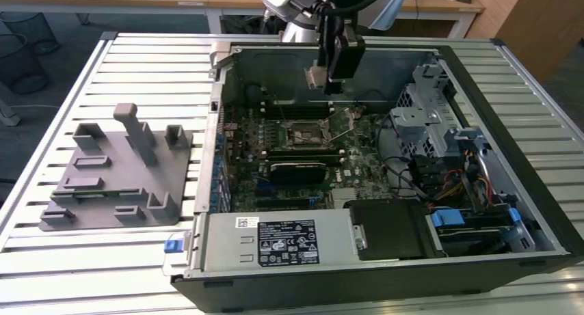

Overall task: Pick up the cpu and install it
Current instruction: 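Place the cpu into insertion slot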

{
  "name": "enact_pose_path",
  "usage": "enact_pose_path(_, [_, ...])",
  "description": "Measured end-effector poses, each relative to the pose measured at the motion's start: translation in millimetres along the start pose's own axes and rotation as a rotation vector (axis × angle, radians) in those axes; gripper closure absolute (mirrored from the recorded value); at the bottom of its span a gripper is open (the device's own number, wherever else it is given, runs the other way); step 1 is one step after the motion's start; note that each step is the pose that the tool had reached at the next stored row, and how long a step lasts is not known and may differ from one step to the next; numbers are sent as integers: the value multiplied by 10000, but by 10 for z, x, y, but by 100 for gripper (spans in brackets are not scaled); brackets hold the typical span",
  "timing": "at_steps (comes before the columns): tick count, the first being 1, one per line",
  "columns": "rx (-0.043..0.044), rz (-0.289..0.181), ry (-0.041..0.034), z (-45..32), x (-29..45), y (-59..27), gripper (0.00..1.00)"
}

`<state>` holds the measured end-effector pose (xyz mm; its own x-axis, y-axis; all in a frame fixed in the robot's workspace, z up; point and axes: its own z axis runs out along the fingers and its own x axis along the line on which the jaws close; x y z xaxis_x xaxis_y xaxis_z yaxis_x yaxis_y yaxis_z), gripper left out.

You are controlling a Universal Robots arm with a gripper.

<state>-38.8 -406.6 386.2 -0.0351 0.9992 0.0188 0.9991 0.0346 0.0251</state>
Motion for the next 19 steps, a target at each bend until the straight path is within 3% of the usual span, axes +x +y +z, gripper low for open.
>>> enact_pose_path(4, [-6,361,-12,6,17,0,46])
enact_pose_path(8, [-8,387,-13,29,74,2,46])
enact_pose_path(10, [-20,360,-12,83,145,3,46])
enact_pose_path(13, [-67,246,-10,138,181,1,46])
enact_pose_path(19, [-71,228,45,247,195,-1,46])
